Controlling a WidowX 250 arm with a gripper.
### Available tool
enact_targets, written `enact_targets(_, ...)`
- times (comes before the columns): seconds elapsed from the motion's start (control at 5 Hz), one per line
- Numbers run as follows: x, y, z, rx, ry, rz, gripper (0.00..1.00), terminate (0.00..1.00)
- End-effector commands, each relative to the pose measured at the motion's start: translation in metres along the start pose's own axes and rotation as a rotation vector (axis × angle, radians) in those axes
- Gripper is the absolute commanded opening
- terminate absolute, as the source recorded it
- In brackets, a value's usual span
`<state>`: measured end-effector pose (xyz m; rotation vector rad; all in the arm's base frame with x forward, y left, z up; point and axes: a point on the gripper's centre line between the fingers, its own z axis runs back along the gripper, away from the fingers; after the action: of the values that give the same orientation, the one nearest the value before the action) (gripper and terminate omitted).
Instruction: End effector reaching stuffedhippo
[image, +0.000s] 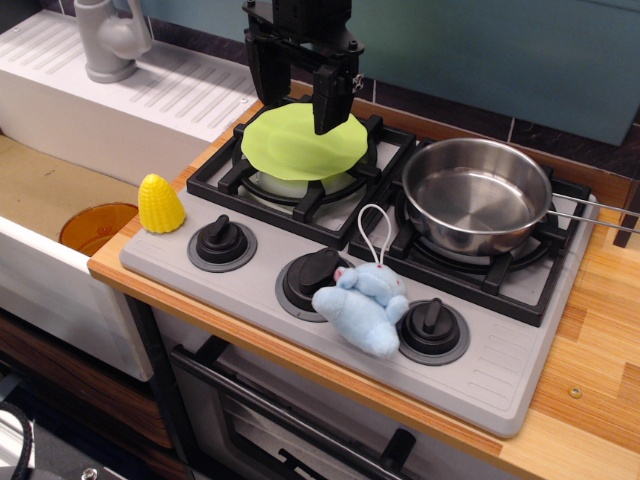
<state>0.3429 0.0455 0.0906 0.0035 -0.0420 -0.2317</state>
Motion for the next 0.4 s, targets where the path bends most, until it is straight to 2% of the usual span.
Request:
enact_targets(0.0, 0.0, 0.0, 0.0, 0.0, 0.0, 0.0, 1.0, 0.0)
enact_targets(0.2, -0.009, -0.014, 0.003, 0.005, -0.008, 0.005, 1.0, 0.0)
